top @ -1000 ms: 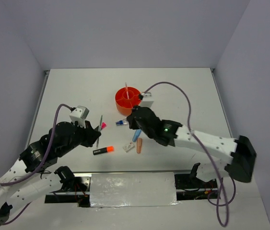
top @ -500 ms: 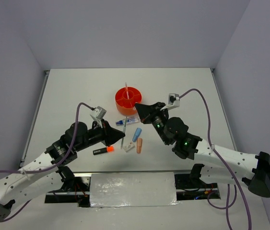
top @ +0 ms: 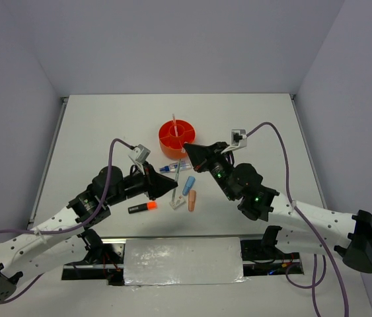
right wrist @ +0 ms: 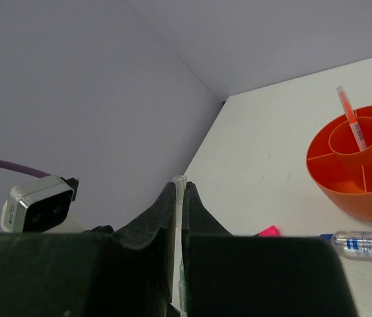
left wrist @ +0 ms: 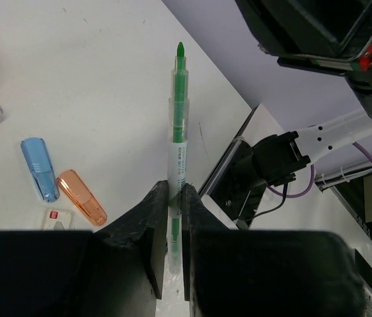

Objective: Sort the stationery into containers
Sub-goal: Close the pen cap on the pen.

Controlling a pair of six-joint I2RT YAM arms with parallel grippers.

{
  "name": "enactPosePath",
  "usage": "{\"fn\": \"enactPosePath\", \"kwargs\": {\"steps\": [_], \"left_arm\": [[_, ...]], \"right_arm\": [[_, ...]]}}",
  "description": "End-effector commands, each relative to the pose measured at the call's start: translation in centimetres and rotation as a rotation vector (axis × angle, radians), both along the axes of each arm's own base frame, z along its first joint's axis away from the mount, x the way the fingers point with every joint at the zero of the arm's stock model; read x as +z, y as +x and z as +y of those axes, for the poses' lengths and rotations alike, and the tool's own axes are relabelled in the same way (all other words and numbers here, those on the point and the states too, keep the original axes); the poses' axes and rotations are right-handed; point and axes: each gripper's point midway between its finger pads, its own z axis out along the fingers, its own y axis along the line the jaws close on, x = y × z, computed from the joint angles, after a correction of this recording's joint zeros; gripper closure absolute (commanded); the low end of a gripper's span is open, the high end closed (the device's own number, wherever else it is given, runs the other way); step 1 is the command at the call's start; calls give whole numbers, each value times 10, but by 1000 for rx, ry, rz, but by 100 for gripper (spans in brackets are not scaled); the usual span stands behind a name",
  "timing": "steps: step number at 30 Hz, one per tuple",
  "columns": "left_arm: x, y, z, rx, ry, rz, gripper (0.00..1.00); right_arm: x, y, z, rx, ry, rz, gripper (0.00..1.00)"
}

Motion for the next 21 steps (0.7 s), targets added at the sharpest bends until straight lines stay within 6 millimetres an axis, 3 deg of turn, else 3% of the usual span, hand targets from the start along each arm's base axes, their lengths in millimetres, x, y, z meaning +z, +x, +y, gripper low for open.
{"fn": "enactPosePath", "kwargs": {"steps": [1, 21], "left_arm": [[31, -4, -4, -26, -78, -61, 100], [32, -1, -3, -14, -69, -67, 100]], "right_arm": [[1, -2, 5, 29, 4, -23, 100], [-18, -9, 12, 84, -10, -1, 100]]}}
